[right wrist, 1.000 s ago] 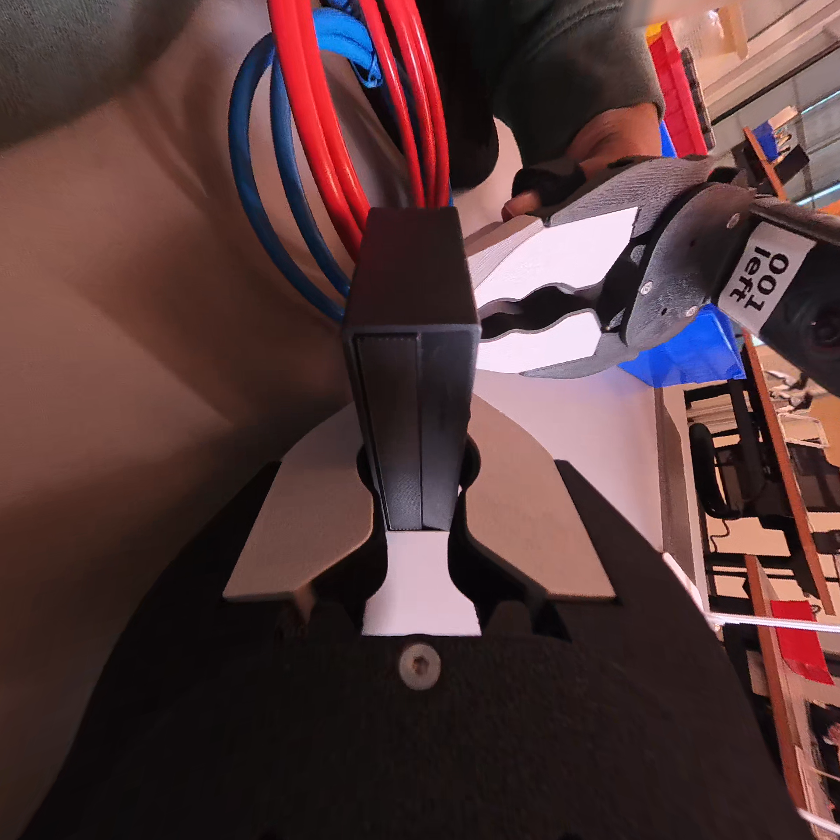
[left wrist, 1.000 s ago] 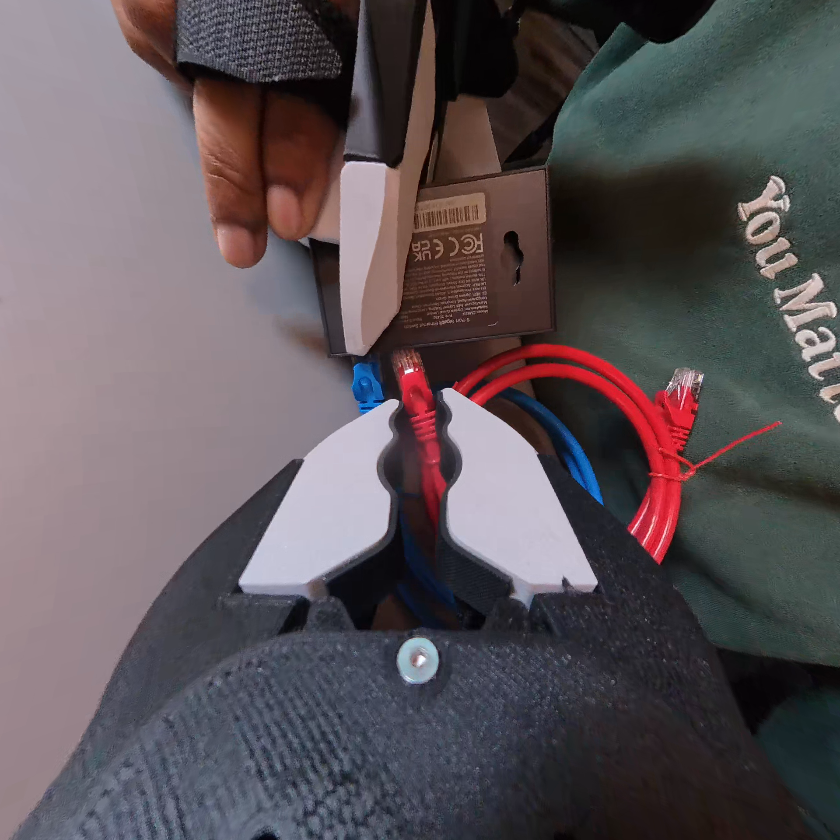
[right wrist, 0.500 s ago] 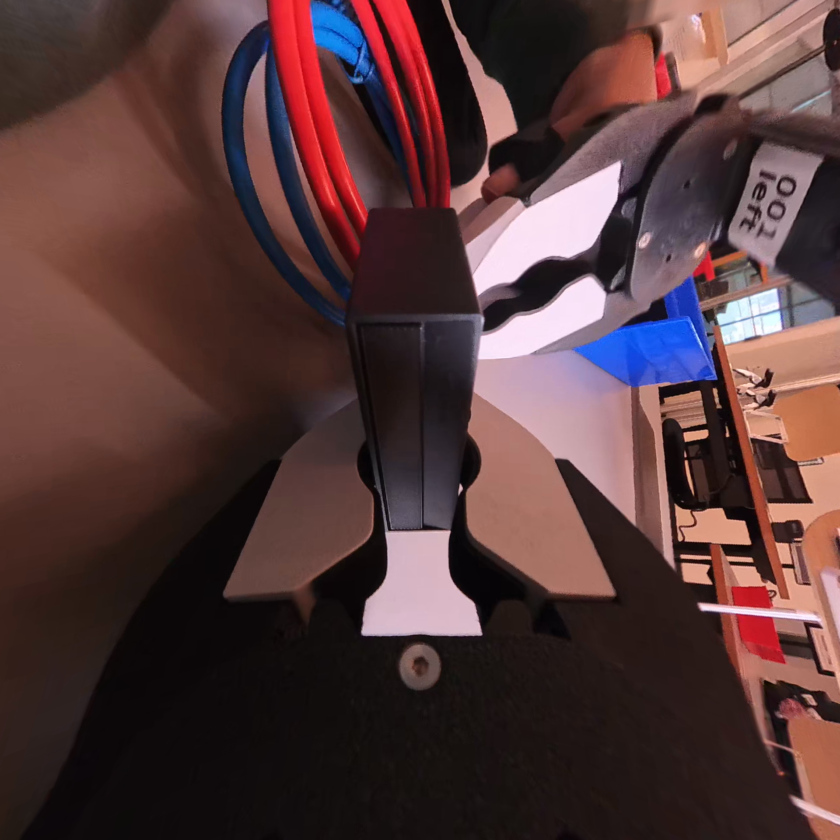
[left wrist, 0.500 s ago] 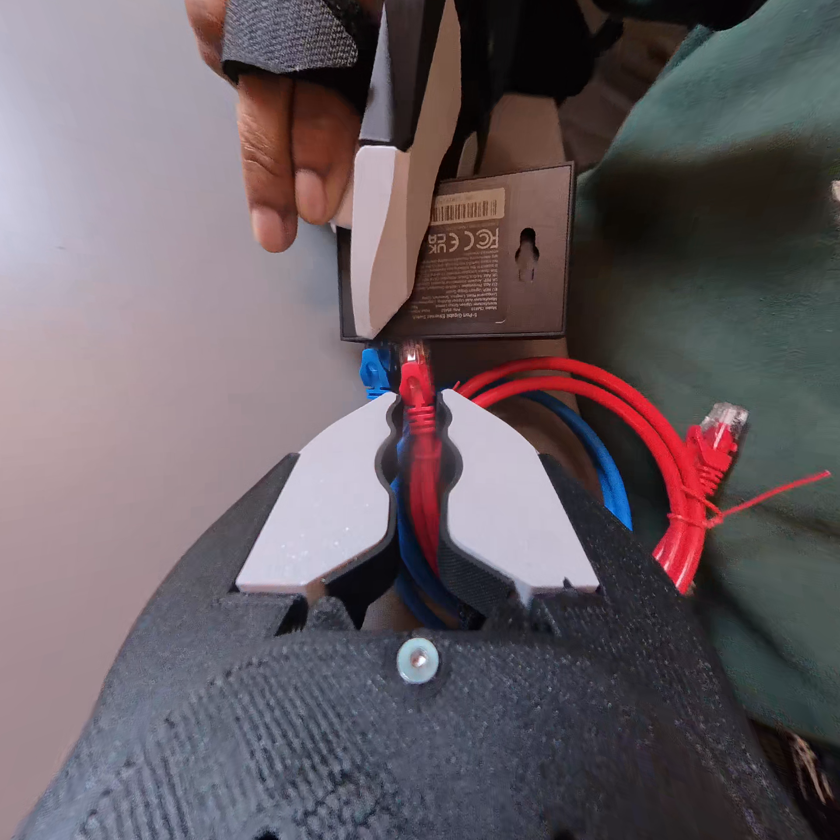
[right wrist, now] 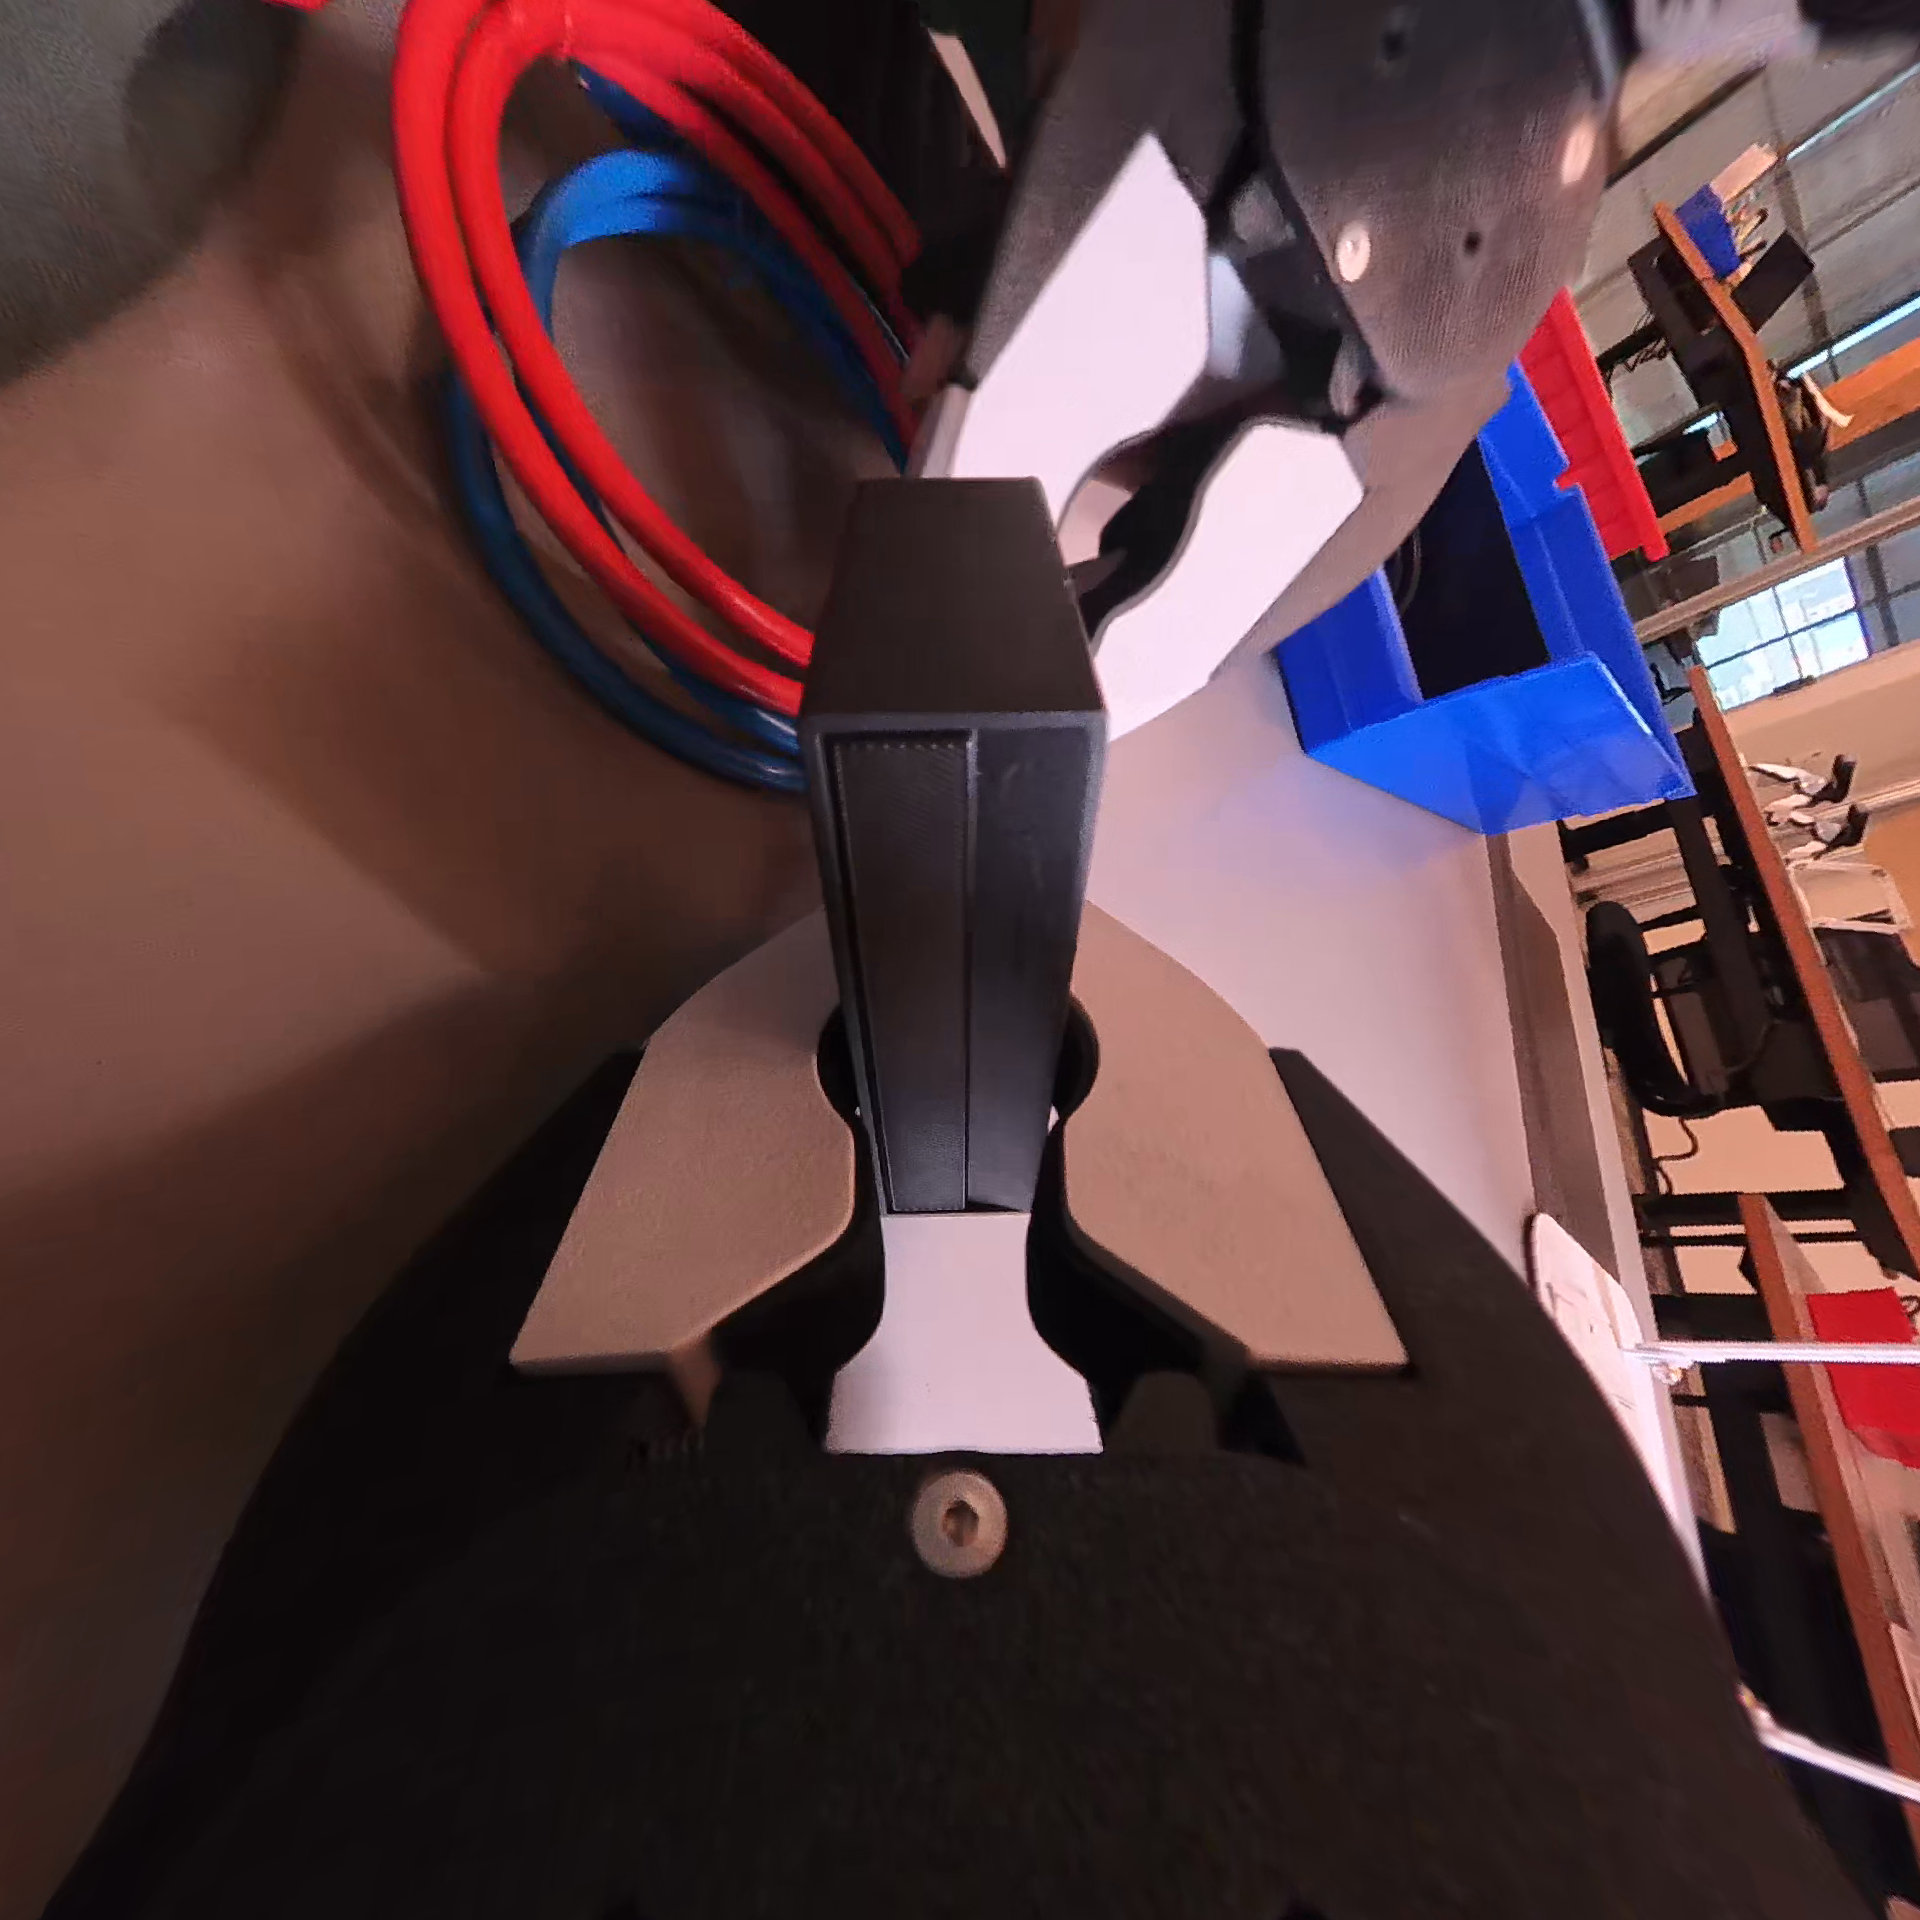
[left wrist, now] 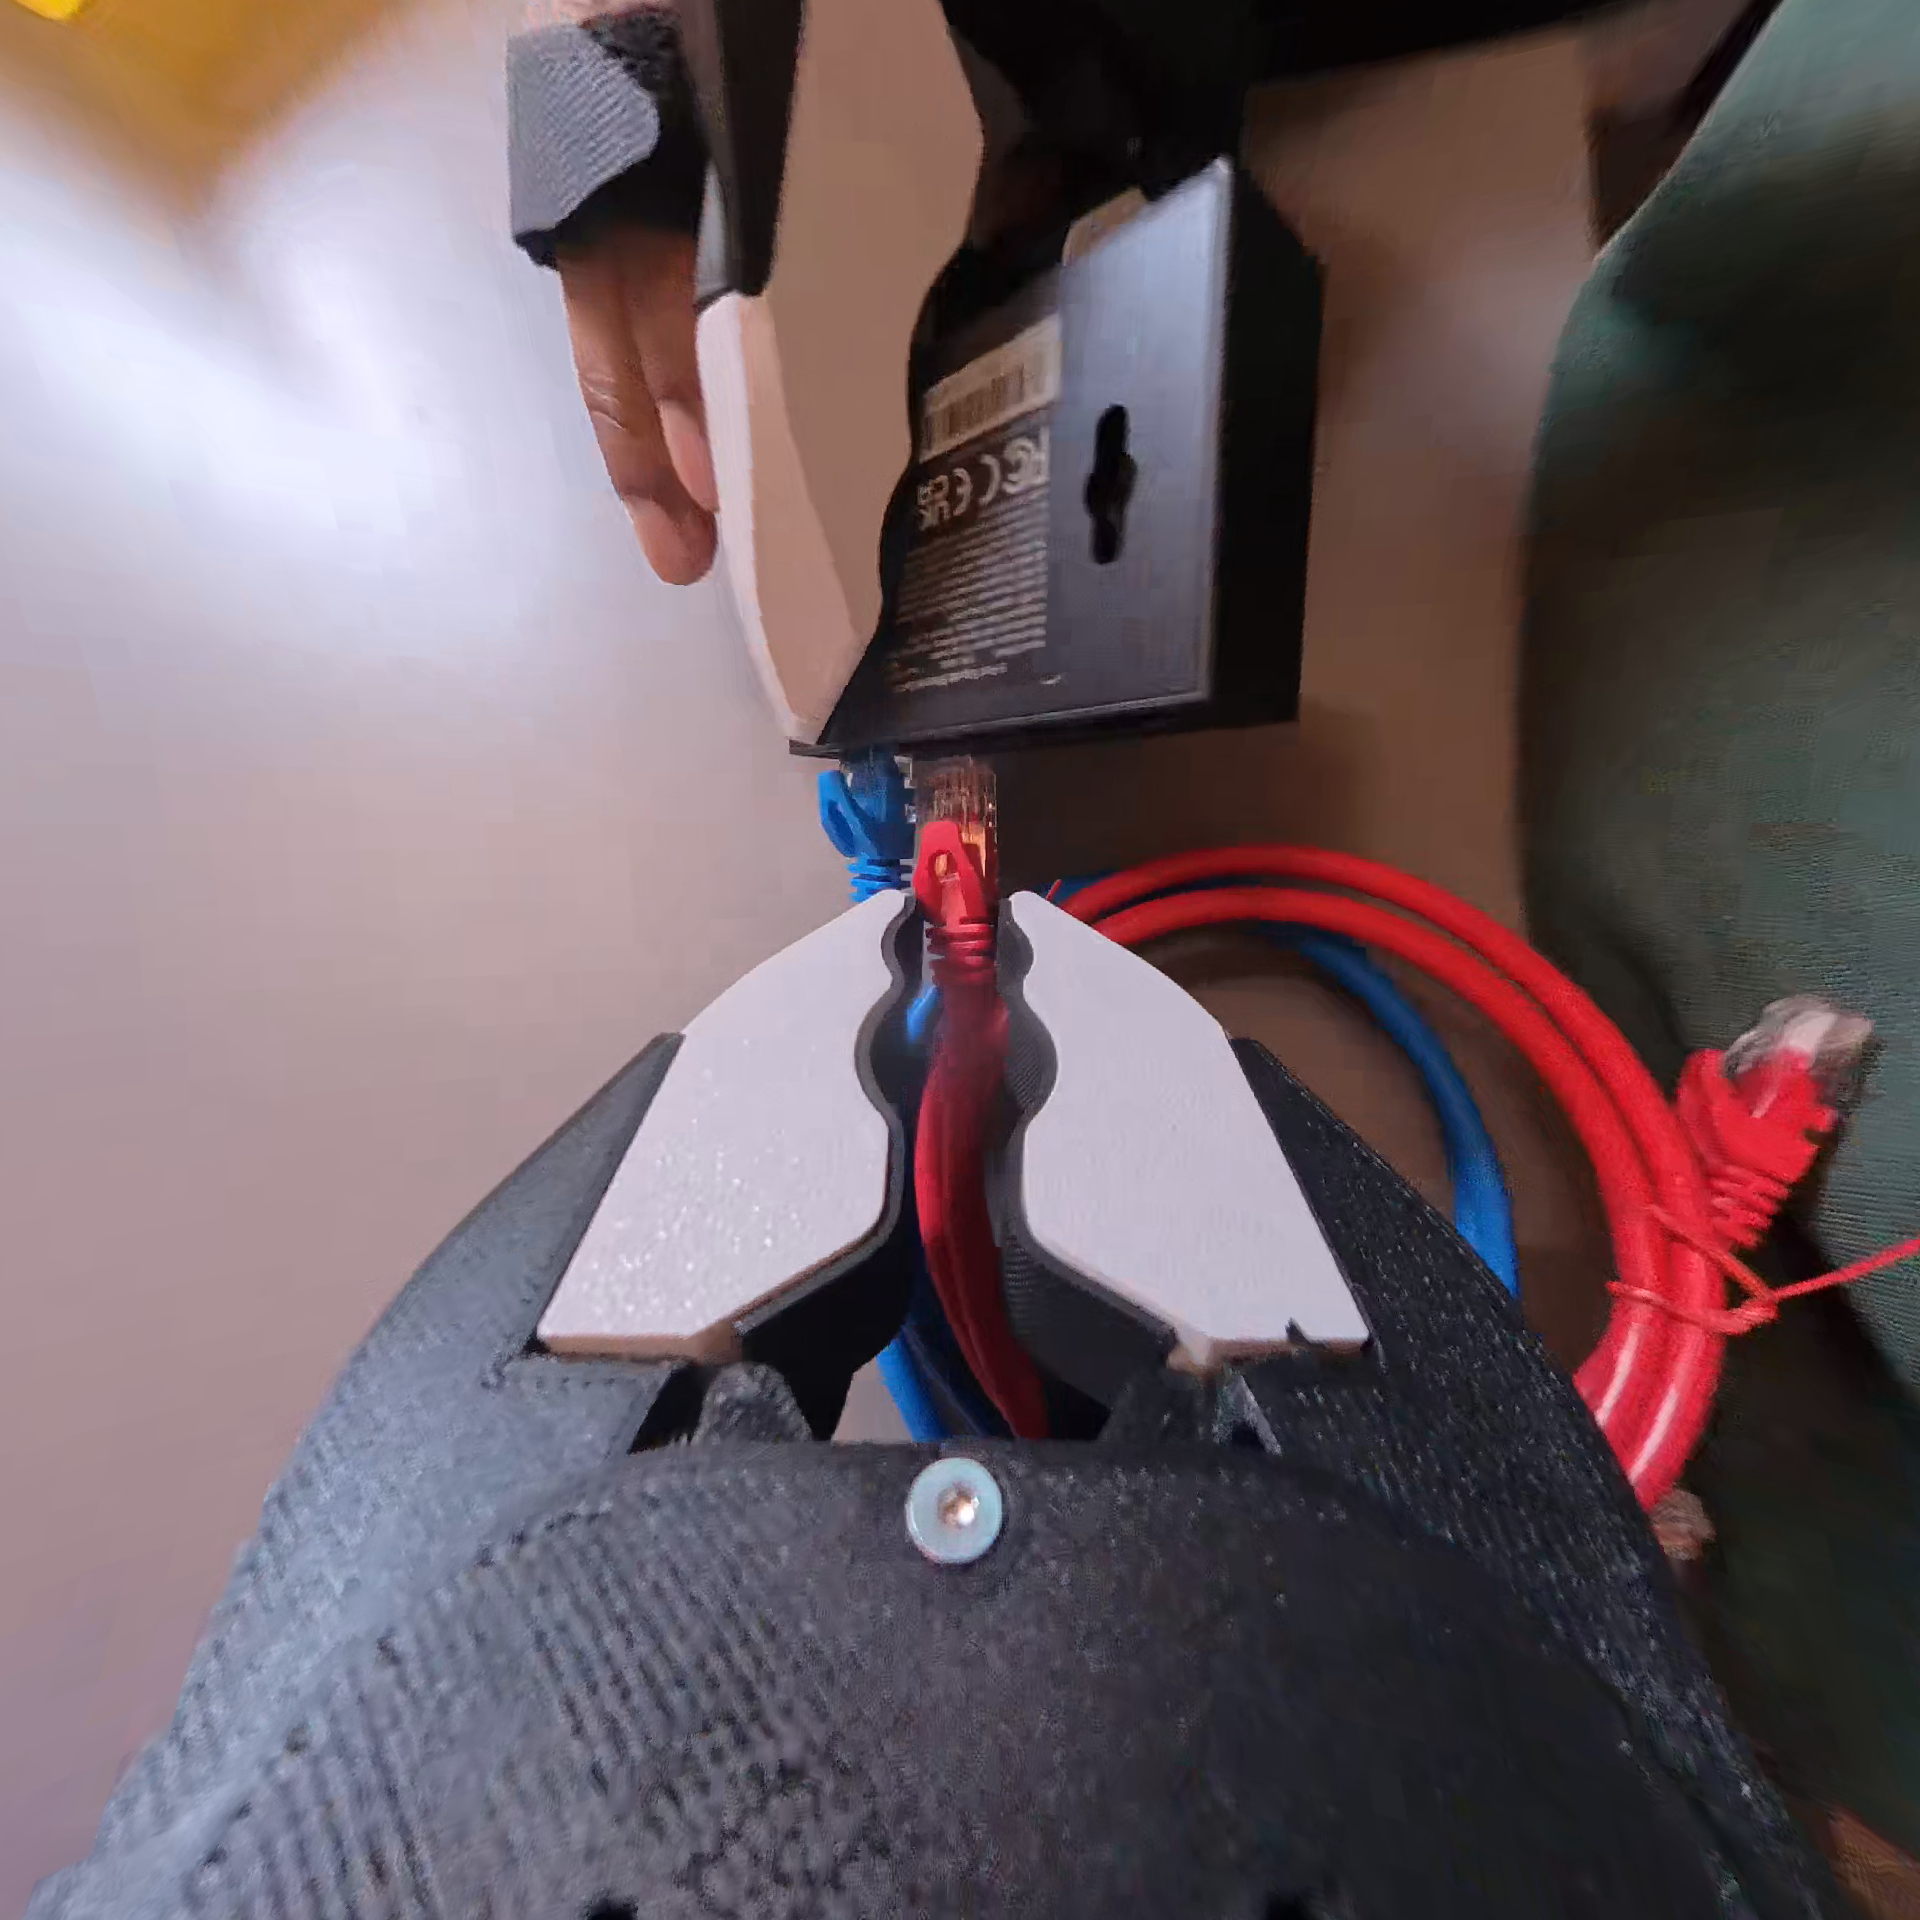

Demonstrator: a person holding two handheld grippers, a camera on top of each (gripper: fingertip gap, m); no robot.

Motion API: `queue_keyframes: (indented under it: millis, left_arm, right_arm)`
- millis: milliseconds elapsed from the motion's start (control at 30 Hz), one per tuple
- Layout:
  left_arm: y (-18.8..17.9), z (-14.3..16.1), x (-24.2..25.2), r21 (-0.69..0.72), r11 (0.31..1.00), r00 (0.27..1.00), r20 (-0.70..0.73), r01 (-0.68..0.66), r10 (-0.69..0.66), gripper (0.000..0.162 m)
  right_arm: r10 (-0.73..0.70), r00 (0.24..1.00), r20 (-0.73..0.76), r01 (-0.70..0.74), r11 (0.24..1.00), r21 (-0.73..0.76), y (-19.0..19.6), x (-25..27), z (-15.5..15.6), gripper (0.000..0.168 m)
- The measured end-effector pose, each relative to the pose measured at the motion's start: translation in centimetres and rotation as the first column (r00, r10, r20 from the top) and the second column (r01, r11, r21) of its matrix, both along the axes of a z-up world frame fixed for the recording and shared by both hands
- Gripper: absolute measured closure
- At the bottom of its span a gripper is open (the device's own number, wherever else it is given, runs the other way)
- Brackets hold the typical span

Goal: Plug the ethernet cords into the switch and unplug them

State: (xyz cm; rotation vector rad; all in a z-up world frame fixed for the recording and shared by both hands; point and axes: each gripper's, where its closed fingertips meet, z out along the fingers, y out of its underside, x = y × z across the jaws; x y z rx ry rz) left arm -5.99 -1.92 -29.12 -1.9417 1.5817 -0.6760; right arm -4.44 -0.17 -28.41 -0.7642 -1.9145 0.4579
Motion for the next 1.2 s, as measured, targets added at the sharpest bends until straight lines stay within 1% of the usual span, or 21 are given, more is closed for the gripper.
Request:
queue_keyframes:
  millis: [100,167,200,333,433,633,733,800,867,1000,1100,1200]
  left_arm:
    - [-0.2,0.4,0.0,-0.216,0.976,0.991,0.131,0.004,0.025,0.149]
    - [0.0,0.8,0.1,-0.323,0.946,0.976,0.207,-0.001,0.071,0.149]
    - [0.2,1.0,0.1,-0.357,0.934,0.969,0.230,0.001,0.087,0.149]
    - [0.1,1.2,0.3,-0.417,0.908,0.951,0.291,0.025,0.107,0.150]
    - [0.3,1.5,0.4,-0.436,0.899,0.937,0.331,0.043,0.115,0.150]
    - [1.0,3.2,0.5,-0.475,0.876,0.870,0.462,0.081,0.171,0.151]
    - [1.5,4.2,0.6,-0.535,0.839,0.830,0.509,0.100,0.226,0.151]
    - [1.5,4.3,0.6,-0.581,0.805,0.824,0.509,0.115,0.250,0.151]
    - [1.8,4.3,0.6,-0.600,0.793,0.819,0.506,0.108,0.272,0.150]
    - [2.3,4.1,0.7,-0.607,0.791,0.817,0.492,0.073,0.302,0.150]
    - [2.3,3.9,0.8,-0.604,0.795,0.824,0.480,0.061,0.302,0.144]
    - [2.7,3.5,0.2,-0.500,0.866,0.851,0.458,0.006,0.258,0.141]
  right_arm:
    - [0.006,1.000,-0.018,-0.006,1.000,0.030,-0.2,-0.1,0.4,0.138]
    - [0.008,1.000,-0.021,-0.007,0.999,0.046,-0.2,0.0,0.4,0.139]
    - [0.009,1.000,-0.027,-0.007,0.998,0.062,-0.2,0.0,0.5,0.138]
    - [0.017,0.999,-0.042,-0.013,0.996,0.091,-0.3,0.0,0.6,0.138]
    - [0.017,0.998,-0.064,-0.012,0.996,0.085,-0.4,0.0,1.0,0.138]
    - [-0.013,0.990,-0.141,0.015,1.000,0.018,0.1,0.1,2.6,0.139]
    - [-0.019,0.987,-0.161,0.014,0.999,-0.030,0.1,0.1,3.0,0.139]
    - [-0.027,0.986,-0.164,0.014,0.997,-0.079,0.2,0.0,3.1,0.139]
    - [-0.045,0.986,-0.162,0.024,0.991,-0.130,0.4,0.0,3.1,0.139]
    - [-0.066,0.990,-0.127,0.026,0.955,-0.297,1.0,0.0,2.9,0.139]
    - [-0.061,0.995,-0.079,0.032,0.945,-0.325,1.1,-0.2,2.3,0.138]
    - [-0.060,0.997,-0.057,0.039,0.947,-0.320,1.1,-0.2,2.0,0.138]
